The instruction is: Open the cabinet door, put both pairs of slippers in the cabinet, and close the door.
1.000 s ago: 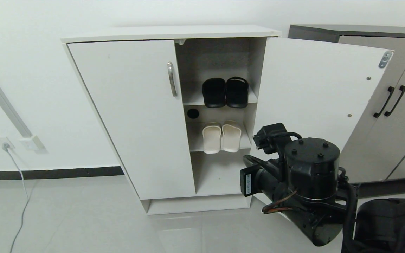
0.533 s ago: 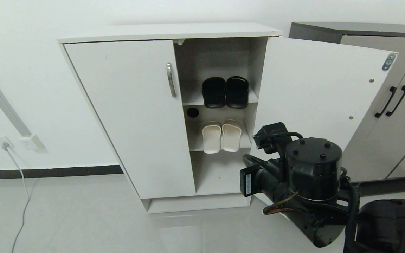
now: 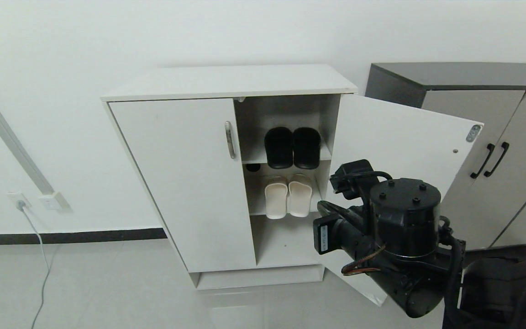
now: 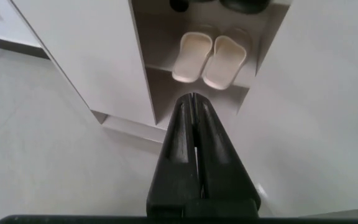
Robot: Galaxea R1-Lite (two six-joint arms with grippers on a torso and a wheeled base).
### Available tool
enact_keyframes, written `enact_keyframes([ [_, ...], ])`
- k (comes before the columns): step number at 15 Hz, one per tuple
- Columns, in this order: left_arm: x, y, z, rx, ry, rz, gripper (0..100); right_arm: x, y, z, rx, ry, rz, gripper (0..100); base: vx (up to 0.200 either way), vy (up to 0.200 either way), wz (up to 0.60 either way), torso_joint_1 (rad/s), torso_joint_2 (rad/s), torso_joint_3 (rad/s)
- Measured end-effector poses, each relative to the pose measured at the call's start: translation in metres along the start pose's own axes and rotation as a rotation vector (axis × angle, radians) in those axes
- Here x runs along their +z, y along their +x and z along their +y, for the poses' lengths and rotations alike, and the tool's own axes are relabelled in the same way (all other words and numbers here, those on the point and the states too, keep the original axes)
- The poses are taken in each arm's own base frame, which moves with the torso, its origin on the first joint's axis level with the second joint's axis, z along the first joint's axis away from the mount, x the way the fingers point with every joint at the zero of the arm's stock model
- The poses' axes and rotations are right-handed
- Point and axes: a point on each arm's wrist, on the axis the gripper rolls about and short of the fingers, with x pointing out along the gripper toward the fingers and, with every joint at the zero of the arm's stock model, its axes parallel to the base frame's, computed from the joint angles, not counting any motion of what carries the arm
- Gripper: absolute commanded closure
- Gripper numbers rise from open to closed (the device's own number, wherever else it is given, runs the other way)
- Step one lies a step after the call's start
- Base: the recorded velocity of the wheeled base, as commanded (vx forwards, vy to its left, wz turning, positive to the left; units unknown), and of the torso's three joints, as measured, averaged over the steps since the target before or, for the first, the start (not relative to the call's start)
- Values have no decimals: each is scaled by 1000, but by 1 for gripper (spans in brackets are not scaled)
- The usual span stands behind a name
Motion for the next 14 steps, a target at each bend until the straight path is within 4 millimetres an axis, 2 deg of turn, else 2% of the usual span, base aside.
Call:
enact_keyframes([
  [6,0,0,0,1,0,0,100,0,1,-2,-6,0,1,100,0,0,0,150,-473,-327],
  [14,0,0,0,0,0,0,100,-2,1,-2,-6,-11,9,100,0,0,0,199,-514,-319],
])
